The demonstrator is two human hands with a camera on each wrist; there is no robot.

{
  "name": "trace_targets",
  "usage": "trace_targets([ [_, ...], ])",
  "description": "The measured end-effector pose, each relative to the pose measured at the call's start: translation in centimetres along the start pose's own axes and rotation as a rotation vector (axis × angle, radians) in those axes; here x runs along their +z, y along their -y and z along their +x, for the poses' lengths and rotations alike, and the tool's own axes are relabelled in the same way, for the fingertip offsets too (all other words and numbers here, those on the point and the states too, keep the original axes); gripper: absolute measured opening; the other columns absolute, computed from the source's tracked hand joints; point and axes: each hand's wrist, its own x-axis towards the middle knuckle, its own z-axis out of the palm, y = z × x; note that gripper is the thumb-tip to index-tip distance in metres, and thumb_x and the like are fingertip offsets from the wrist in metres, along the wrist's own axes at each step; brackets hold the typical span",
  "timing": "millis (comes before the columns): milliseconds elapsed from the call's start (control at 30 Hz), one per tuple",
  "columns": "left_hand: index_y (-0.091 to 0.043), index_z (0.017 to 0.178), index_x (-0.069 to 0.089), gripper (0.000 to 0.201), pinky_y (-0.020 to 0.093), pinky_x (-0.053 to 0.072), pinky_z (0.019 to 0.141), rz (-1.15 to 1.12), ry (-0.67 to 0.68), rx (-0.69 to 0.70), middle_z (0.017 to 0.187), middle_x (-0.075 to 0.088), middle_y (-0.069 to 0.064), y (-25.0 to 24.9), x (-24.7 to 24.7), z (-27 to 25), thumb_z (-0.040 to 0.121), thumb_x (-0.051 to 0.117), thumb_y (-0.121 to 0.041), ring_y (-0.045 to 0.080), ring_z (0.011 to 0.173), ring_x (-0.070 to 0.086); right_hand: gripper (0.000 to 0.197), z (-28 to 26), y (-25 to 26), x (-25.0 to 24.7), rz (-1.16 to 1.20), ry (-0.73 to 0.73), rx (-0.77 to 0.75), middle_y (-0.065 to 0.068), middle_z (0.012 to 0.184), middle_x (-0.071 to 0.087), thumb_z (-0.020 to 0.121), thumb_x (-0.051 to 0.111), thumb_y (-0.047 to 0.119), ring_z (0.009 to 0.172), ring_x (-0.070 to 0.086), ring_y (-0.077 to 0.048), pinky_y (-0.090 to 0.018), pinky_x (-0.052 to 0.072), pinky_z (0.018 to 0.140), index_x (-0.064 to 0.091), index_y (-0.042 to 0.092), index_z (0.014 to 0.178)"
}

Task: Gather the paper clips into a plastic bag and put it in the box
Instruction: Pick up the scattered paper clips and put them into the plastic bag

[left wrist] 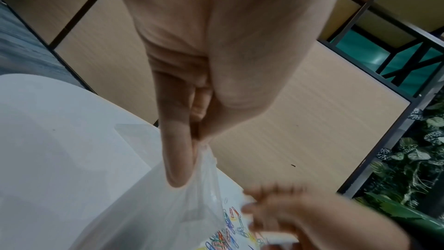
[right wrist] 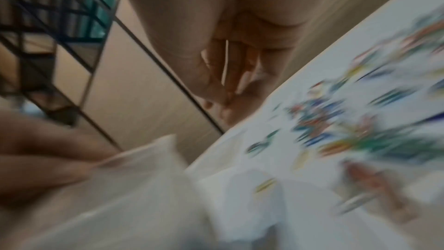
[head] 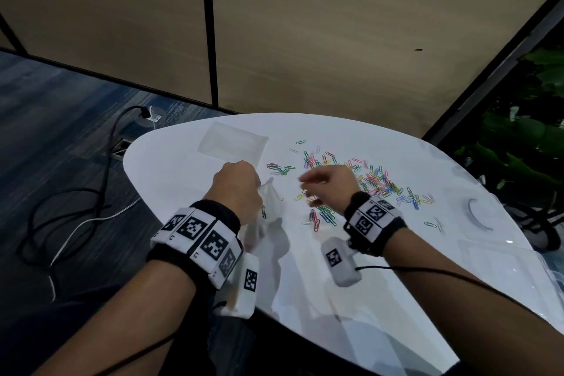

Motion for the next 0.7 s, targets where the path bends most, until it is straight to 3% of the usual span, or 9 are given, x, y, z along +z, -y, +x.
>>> trace_targets([
  [33,0.002,0.095,0.077,0.025,0.042,0.063,0.084,0.005,0.006,0.000,0.090,0.077,0.019,0.1,-0.1,-0.1,0.087,0.053,0.002,0.035,0.086,0.076,0.030,0.8,-1.8,-1.2,-0.171,-0.001,0.084,-0.006,0.103,0.070,0.080,0.073,0.004,0.078,0.072,-0.027,-0.041,0.062,0.071,0.069,0.013,0.108],
  [100,0.003,0.095,0.077,0.025,0.041,0.063,0.084,0.014,0.012,0.001,0.090,0.077,0.019,0.2,-0.2,-0.2,0.087,0.053,0.002,0.035,0.086,0.076,0.071,1.5,-5.3,-2.5,-0.531,0.094,0.278,-0.010,0.128,0.054,0.072,0.084,0.022,0.090,0.070,-0.030,-0.043,0.060,0.079,0.051,0.018,0.134],
  [167,0.002,0.095,0.077,0.026,0.041,0.063,0.085,0.019,0.015,-0.006,0.091,0.077,0.019,0.4,-0.4,-0.2,0.087,0.053,0.002,0.035,0.087,0.076,0.100,1.6,-8.1,-2.1,-0.740,0.187,0.337,-0.015,0.142,0.035,0.064,0.087,0.039,0.108,0.062,-0.035,-0.044,0.055,0.091,0.032,0.022,0.146],
  [200,0.002,0.096,0.077,0.026,0.041,0.063,0.085,0.021,0.017,-0.010,0.093,0.077,0.019,0.5,-0.5,-0.2,0.087,0.053,0.002,0.035,0.088,0.076,0.105,1.6,-9.1,-1.6,-0.773,0.187,0.311,-0.016,0.142,0.030,0.064,0.086,0.044,0.115,0.057,-0.036,-0.042,0.052,0.095,0.028,0.022,0.148],
  [267,0.001,0.096,0.077,0.026,0.041,0.063,0.085,0.024,0.017,-0.014,0.094,0.077,0.019,0.7,-0.7,-0.2,0.088,0.053,0.002,0.035,0.088,0.076,0.099,2.1,-9.8,-0.5,-0.755,0.115,0.211,-0.015,0.141,0.028,0.069,0.081,0.046,0.120,0.052,-0.034,-0.039,0.046,0.100,0.026,0.022,0.149],
  [433,-0.002,0.091,0.078,0.025,0.041,0.063,0.084,0.027,0.012,-0.003,0.092,0.077,0.019,1.0,-0.7,0.0,0.088,0.054,0.003,0.035,0.087,0.076,0.059,3.8,-9.4,1.7,-0.868,0.052,-0.025,-0.011,0.145,0.032,0.089,0.062,0.031,0.125,0.043,-0.035,-0.041,0.043,0.104,0.040,0.025,0.143],
  [567,-0.004,0.090,0.079,0.026,0.042,0.064,0.083,0.029,0.017,0.002,0.092,0.076,0.018,0.7,-0.4,0.1,0.088,0.054,0.003,0.035,0.087,0.075,0.024,4.4,-9.3,2.5,-0.977,0.006,-0.193,-0.013,0.112,0.059,0.093,0.052,0.012,0.101,0.060,-0.032,-0.034,0.051,0.084,0.068,0.012,0.112],
  [633,-0.006,0.090,0.079,0.027,0.042,0.064,0.082,0.027,0.018,-0.002,0.092,0.076,0.017,0.6,-0.3,0.0,0.088,0.053,0.003,0.035,0.086,0.075,0.020,4.6,-9.3,2.4,-0.992,-0.018,-0.188,-0.013,0.102,0.064,0.092,0.053,0.005,0.090,0.064,-0.028,-0.031,0.053,0.076,0.072,0.007,0.099],
  [700,-0.006,0.090,0.079,0.028,0.042,0.064,0.082,0.027,0.018,-0.003,0.092,0.076,0.018,0.5,-0.3,0.0,0.088,0.052,0.003,0.036,0.087,0.075,0.017,4.6,-9.1,1.7,-0.951,-0.033,-0.115,-0.011,0.097,0.069,0.093,0.057,0.010,0.086,0.066,-0.025,-0.028,0.053,0.074,0.074,0.007,0.095],
])
